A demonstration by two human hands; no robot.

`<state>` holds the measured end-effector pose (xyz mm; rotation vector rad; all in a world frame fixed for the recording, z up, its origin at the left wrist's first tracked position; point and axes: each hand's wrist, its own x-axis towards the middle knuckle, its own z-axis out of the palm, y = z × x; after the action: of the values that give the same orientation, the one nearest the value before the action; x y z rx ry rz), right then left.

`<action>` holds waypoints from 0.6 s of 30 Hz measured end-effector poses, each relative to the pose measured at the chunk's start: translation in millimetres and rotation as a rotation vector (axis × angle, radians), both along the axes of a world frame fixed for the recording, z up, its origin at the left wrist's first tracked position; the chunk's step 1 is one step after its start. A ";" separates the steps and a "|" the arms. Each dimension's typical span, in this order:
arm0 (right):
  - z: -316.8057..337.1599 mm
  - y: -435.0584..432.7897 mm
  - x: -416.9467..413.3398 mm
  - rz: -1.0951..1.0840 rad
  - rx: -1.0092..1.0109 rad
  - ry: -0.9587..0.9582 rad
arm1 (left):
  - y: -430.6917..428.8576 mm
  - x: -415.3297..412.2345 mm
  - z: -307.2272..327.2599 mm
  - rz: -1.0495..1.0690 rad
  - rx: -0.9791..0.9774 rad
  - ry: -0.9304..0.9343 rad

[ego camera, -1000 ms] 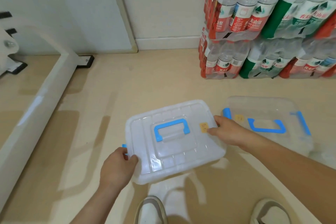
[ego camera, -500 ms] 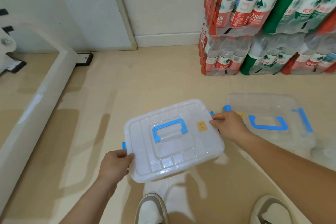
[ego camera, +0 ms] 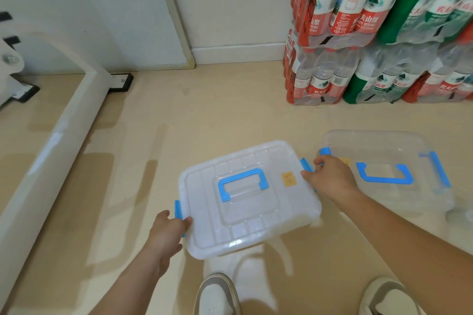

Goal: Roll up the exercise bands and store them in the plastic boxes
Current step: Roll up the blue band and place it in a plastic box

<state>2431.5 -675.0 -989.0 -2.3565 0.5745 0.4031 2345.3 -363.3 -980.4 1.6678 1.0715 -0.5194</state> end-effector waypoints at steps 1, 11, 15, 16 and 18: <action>0.3 1.0 0.7 0.041 -0.033 0.027 | 1.7 1.0 -3.0 0.010 -0.038 0.011; 2.8 13.1 -9.9 0.110 0.057 0.027 | -21.2 -0.8 1.2 -0.235 0.507 -0.195; 4.9 20.3 -18.2 0.356 -0.182 0.028 | -29.3 0.0 2.2 -0.352 0.636 -0.201; 6.4 21.7 -19.5 0.382 -0.234 0.013 | -30.8 -0.2 3.7 -0.379 0.656 -0.194; 7.0 21.5 -19.8 0.400 -0.281 -0.008 | -33.9 -0.2 7.1 -0.434 0.697 -0.178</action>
<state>2411.8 -653.6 -981.9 -2.7487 0.1562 0.5164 2345.1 -397.2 -973.3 2.5379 0.7969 -0.2638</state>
